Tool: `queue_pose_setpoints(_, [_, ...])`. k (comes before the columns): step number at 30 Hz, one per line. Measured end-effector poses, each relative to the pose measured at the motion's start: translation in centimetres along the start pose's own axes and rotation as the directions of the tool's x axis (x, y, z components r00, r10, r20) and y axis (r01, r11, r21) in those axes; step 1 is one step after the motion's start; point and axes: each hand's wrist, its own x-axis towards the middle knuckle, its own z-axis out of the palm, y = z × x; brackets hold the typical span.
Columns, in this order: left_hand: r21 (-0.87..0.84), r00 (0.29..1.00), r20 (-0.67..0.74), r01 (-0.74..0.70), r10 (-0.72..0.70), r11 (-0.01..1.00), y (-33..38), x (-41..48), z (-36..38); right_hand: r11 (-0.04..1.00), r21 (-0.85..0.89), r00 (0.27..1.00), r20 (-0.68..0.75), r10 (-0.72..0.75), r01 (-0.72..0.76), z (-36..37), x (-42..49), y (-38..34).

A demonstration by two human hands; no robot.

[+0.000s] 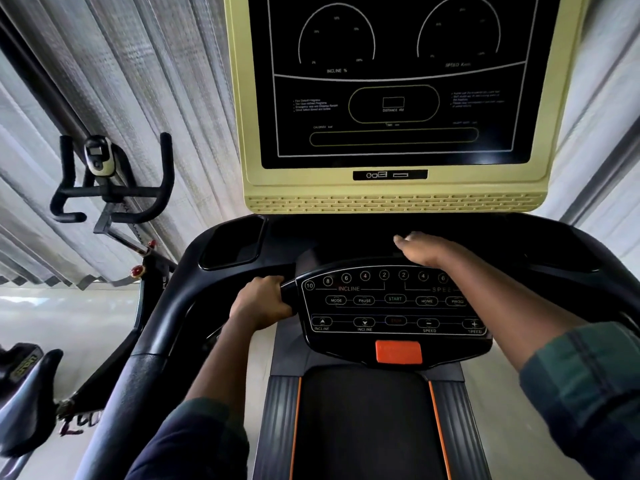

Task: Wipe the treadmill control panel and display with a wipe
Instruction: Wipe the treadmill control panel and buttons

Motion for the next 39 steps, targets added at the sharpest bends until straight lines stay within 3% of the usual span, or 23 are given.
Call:
queue_pose_setpoints(3, [-0.013,1.000,0.006,0.004,-0.004,1.000,0.1,-0.1,-0.1,0.994,-0.045,0.993,-0.060,0.098,-0.101,0.4,-0.2,-0.2])
queue_pose_setpoints(7, [-0.024,1.000,0.012,0.003,-0.003,1.000,0.2,-0.3,-0.2,0.993,0.096,0.994,0.089,-0.070,0.061,-1.0,-0.8,2.1])
queue_pose_setpoints(13, [-0.052,1.000,0.021,0.011,-0.010,0.999,0.4,-0.4,-0.4,0.968,0.060,0.966,-0.075,0.246,-0.242,-0.3,-1.4,3.7])
queue_pose_setpoints(17, [-0.035,1.000,0.014,0.008,-0.008,0.999,0.4,-0.5,-0.5,0.977,0.203,0.997,0.054,0.057,-0.067,-1.5,-2.6,5.4])
queue_pose_setpoints(19, [-0.040,1.000,0.013,0.005,-0.004,0.999,0.3,-0.4,-0.4,0.955,0.290,0.997,0.062,0.042,-0.058,-1.8,-3.1,7.3])
queue_pose_setpoints(25, [-0.057,0.999,0.031,0.017,-0.016,0.998,0.5,-0.4,-0.3,0.978,0.119,0.977,-0.107,0.184,-0.171,-0.5,-3.9,6.5])
queue_pose_setpoints(27, [-0.063,0.999,0.031,0.016,-0.015,0.998,0.4,-0.4,-0.4,0.989,0.112,0.989,-0.099,0.106,-0.095,-0.4,-4.5,5.4])
queue_pose_setpoints(30, [-0.068,1.000,0.026,0.006,-0.004,0.998,0.3,-0.3,-0.3,0.971,0.197,0.991,-0.013,-0.134,0.134,-0.4,-5.1,4.5])
queue_pose_setpoints(32, [-0.055,1.000,0.015,0.007,-0.006,0.998,0.3,-0.4,-0.3,0.972,0.188,0.990,-0.013,-0.141,0.141,0.0,-5.0,3.7])
queue_pose_setpoints(35, [-0.029,1.000,-0.001,-0.014,0.014,0.999,0.2,-0.3,-0.3,0.996,-0.092,0.981,-0.190,-0.040,0.023,1.5,-4.7,1.0])
queue_pose_setpoints(37, [-0.017,1.000,-0.007,-0.021,0.021,1.000,0.1,-0.2,-0.2,0.987,-0.108,0.975,-0.176,-0.139,0.121,2.2,-5.1,-1.4])
queue_pose_setpoints(39, [-0.026,1.000,-0.006,-0.021,0.021,0.999,-0.1,-0.1,-0.1,0.967,-0.011,0.964,-0.070,-0.255,0.255,2.4,-5.3,-3.0])
